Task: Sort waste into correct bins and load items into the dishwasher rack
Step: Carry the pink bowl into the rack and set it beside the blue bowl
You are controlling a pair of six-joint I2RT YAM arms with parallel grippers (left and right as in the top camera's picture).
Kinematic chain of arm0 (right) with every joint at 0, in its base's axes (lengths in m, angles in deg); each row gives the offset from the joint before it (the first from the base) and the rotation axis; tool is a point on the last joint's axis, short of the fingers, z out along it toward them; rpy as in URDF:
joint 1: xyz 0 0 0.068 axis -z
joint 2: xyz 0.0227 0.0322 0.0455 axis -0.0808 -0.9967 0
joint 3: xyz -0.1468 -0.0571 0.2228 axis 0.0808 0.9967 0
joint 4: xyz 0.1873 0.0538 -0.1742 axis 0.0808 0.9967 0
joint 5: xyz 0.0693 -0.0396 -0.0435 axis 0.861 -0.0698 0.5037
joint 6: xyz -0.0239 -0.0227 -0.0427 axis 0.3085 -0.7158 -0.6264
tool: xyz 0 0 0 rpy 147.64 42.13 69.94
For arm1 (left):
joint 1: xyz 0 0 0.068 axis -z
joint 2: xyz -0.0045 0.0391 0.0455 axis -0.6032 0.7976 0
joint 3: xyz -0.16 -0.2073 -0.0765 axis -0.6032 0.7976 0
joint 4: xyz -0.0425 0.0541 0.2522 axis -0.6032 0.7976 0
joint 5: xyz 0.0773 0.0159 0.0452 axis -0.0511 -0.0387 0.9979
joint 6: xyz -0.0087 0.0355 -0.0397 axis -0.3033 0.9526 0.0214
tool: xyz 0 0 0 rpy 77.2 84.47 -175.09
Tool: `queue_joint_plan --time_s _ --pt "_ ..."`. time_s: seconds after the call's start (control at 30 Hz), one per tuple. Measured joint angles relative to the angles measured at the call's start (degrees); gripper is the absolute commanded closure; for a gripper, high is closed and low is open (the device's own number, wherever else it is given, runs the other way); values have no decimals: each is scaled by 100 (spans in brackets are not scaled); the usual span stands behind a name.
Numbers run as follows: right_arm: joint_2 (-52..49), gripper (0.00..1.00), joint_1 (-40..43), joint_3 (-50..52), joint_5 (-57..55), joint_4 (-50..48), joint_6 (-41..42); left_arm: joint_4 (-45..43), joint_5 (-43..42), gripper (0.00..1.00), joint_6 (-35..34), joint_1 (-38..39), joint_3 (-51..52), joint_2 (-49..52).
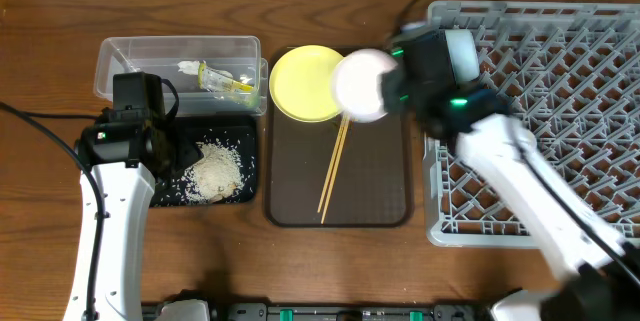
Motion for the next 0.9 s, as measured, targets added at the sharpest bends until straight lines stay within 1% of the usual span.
queue_joint_plan --time_s 0.1,0.23,0.37,0.53,0.67,0.83,0.9 --pt "192 99 448 -9 -651 -267 -560 0 0 33 -2 0 0 0" --pt "170 99 964 -11 -1473 -879 -1670 -9 0 32 -2 0 0 0" --pt "109 99 1394 -9 -2319 -1740 -2638 -20 -9 33 -2 0 0 0" --pt "-55 99 1897 -11 -2933 -2557 -3657 -24 -17 33 -2 0 0 0" --pt "-407 99 2225 -17 -3403 -3128 -4271 -31 -15 33 -2 0 0 0" --pt "-1095 99 2404 -17 -4072 -3967 -4854 -35 -15 33 -2 0 0 0" --pt "-1368 99 2428 -17 -4251 -4164 -5029 -33 -15 33 -2 0 0 0"
